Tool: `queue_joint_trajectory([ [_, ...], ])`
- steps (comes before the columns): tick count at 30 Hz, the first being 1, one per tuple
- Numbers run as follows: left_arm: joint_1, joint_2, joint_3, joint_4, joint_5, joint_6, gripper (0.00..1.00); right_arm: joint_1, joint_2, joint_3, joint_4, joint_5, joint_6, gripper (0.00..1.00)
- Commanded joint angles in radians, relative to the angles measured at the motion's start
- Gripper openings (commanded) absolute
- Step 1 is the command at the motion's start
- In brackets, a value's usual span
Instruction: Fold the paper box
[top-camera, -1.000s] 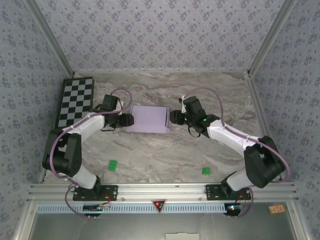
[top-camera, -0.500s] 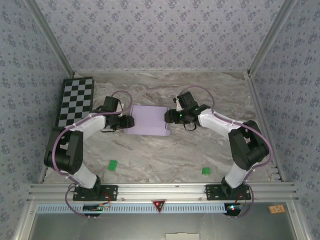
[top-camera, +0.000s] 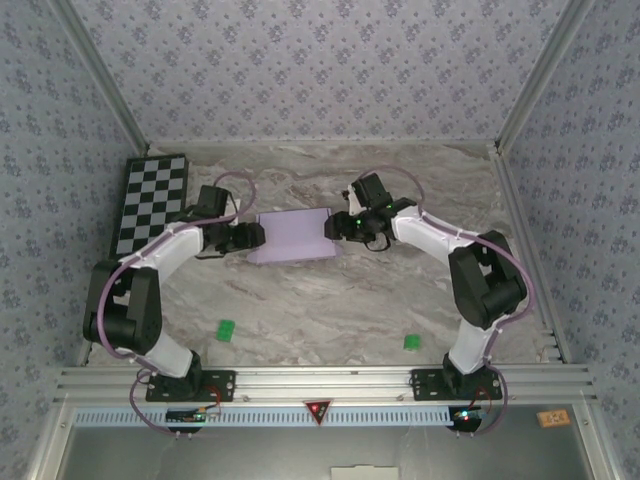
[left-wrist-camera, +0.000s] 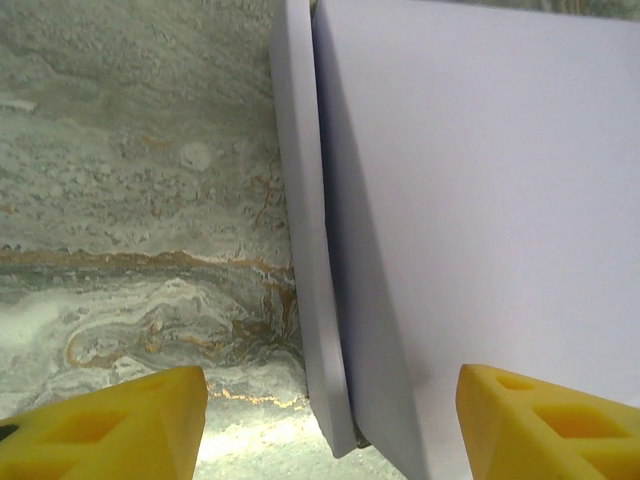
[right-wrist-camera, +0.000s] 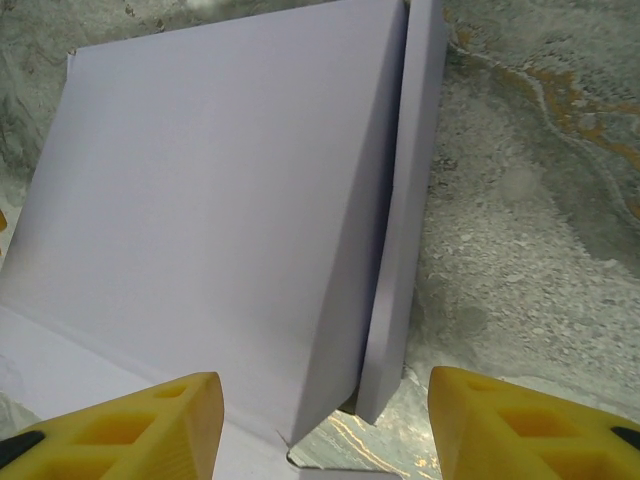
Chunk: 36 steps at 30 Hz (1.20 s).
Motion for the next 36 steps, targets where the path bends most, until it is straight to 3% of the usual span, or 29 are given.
queue_joint_trajectory([
  [1,0.005,0.040,0.033,-0.040,0.058,0.028,0.65,-0.013,0.040,0.038,-0.044,-0.055,-0.008,0.58],
  [11,0.005,0.129,-0.007,-0.006,0.037,0.037,0.48,-0.038,0.186,0.112,-0.069,-0.127,-0.042,0.51],
  [25,-0.020,0.181,0.012,-0.007,0.065,0.047,0.25,-0.014,0.251,0.136,-0.127,-0.108,-0.060,0.22],
  [31,-0.074,0.166,0.020,-0.005,0.075,0.023,0.10,0.031,0.239,0.173,-0.199,-0.056,-0.061,0.02],
  [36,-0.110,0.112,-0.007,-0.003,0.091,-0.021,0.07,0.041,0.192,0.156,-0.244,-0.029,-0.038,0.00],
])
